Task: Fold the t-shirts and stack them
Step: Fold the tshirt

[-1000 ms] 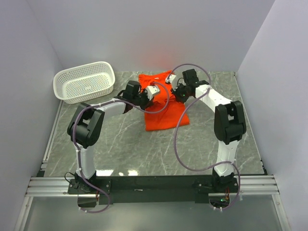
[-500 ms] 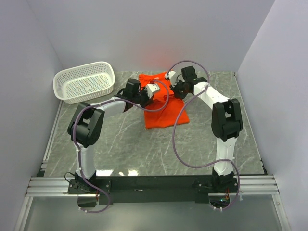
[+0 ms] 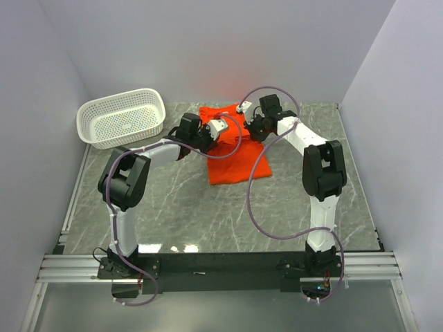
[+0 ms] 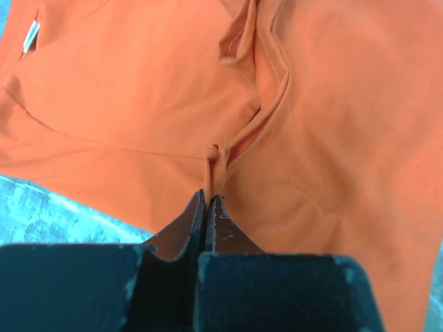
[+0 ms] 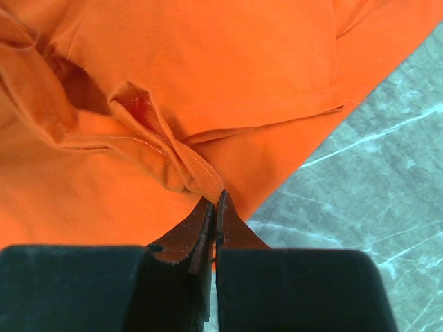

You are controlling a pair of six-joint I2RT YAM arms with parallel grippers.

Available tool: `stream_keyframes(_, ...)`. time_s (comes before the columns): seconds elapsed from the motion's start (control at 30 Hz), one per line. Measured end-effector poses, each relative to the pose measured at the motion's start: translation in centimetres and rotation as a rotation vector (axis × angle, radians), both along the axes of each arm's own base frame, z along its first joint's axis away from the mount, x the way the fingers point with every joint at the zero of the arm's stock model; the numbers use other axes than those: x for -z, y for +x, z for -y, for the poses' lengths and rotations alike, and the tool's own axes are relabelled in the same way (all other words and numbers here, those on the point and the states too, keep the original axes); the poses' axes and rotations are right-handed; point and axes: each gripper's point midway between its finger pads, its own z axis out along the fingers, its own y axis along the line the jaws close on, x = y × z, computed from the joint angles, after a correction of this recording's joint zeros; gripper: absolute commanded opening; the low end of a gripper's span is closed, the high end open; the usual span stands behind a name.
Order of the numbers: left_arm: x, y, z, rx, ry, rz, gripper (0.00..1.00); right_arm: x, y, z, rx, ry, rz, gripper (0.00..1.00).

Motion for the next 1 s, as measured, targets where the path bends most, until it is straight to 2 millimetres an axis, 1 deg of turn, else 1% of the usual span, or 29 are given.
stream_keyframes(0.1,0.7,0.5,-0.1,-0.017,0.014,-0.004,0.01,-0.1,0.4,0.0,0.005,-0.001,0.006,0.01)
stream_keyframes(0.17,1.0,0.9,-0.2,-0.03,0.021,-0.006,0.07,-0.1,0.8,-0.1,0.013,-0.002,0.01,0.11)
stream_keyframes(0.2,1.1,1.1,-0.3,-0.039,0.025,-0.007,0.13,0.0,0.9,0.0,0.017,-0.003,0.009,0.18)
stream_keyframes(0.23,1.1,1.4,-0.4,-0.056,0.029,-0.004,0.44,0.1,1.0,0.0,0.027,-0.004,0.006,0.45)
stream_keyframes(0.27,1.0,1.8,-0.5,-0.072,0.032,0.003,0.65,0.3,1.1,0.1,0.045,-0.002,0.002,0.54)
stream_keyframes(0.3,0.9,2.1,-0.7,-0.095,0.033,0.011,0.75,0.4,1.3,0.3,0.064,-0.007,0.004,0.6)
stream_keyframes(0.33,0.7,2.6,-1.0,-0.126,0.033,0.021,0.8,0.5,1.5,0.5,0.088,-0.01,0.007,0.65)
stream_keyframes(0.37,0.3,3.1,-1.2,-0.158,0.027,0.035,0.81,0.5,1.8,0.7,0.118,-0.014,0.012,0.69)
stream_keyframes(0.47,-0.9,4.6,-1.9,-0.251,0.01,0.081,0.82,0.1,2.8,1.3,0.208,-0.016,0.033,0.71)
stream_keyframes(0.5,-1.7,4.9,-2.3,-0.281,0.003,0.097,0.82,-0.1,3.1,1.5,0.234,-0.014,0.04,0.71)
stream_keyframes(0.57,-3.8,5.2,-2.8,-0.322,-0.021,0.122,0.8,-0.6,3.4,1.7,0.259,0.003,0.053,0.71)
stream_keyframes(0.6,-5.6,5.0,-3.0,-0.329,-0.041,0.146,0.79,-0.9,3.3,1.7,0.255,0.021,0.054,0.71)
stream_keyframes(0.63,-7.1,4.5,-3.1,-0.319,-0.06,0.167,0.79,-1.2,2.8,1.8,0.23,0.036,0.051,0.71)
stream_keyframes(0.67,-8.5,3.5,-3.4,-0.303,-0.078,0.184,0.79,-1.4,2.1,2.0,0.188,0.046,0.041,0.71)
stream_keyframes(0.7,-10.1,1.9,-3.7,-0.277,-0.097,0.203,0.8,-1.6,0.7,2.4,0.122,0.058,0.018,0.72)
stream_keyframes(0.73,-11.1,0.3,-4.0,-0.249,-0.106,0.22,0.8,-2.0,-1.3,2.9,0.007,0.06,0.005,0.72)
stream_keyframes(0.77,-12.4,-2.1,-4.3,-0.201,-0.11,0.267,0.81,-2.1,-3.2,3.4,-0.096,0.049,-0.008,0.71)
stream_keyframes(0.8,-12.8,-4.1,-4.5,-0.157,-0.1,0.298,0.81,-2.3,-5.2,4.1,-0.197,0.034,-0.006,0.72)
stream_keyframes(0.83,-12.7,-5.9,-4.3,-0.111,-0.089,0.32,0.81,-2.3,-6.9,4.7,-0.29,0.014,0.016,0.73)
stream_keyframes(0.87,-12.1,-7.7,-4.0,-0.056,-0.071,0.336,0.81,-1.9,-8.9,5.1,-0.372,-0.003,0.023,0.73)
stream_keyframes(0.9,-10.9,-9.1,-3.4,-0.004,-0.045,0.339,0.81,-1.3,-10.7,5.2,-0.445,-0.022,0.038,0.73)
stream_keyframes(0.93,-9.1,-10.6,-2.6,0.061,-0.009,0.326,0.8,-0.5,-12.4,5.0,-0.51,-0.039,0.04,0.73)
stream_keyframes(0.97,-7.4,-11.4,-2.2,0.1,0.022,0.303,0.8,0.4,-13.6,4.8,-0.555,-0.053,0.034,0.73)
stream_keyframes(1.0,-4.8,-12.5,-1.6,0.149,0.069,0.262,0.79,1.4,-14.9,4.4,-0.606,-0.064,0.023,0.73)
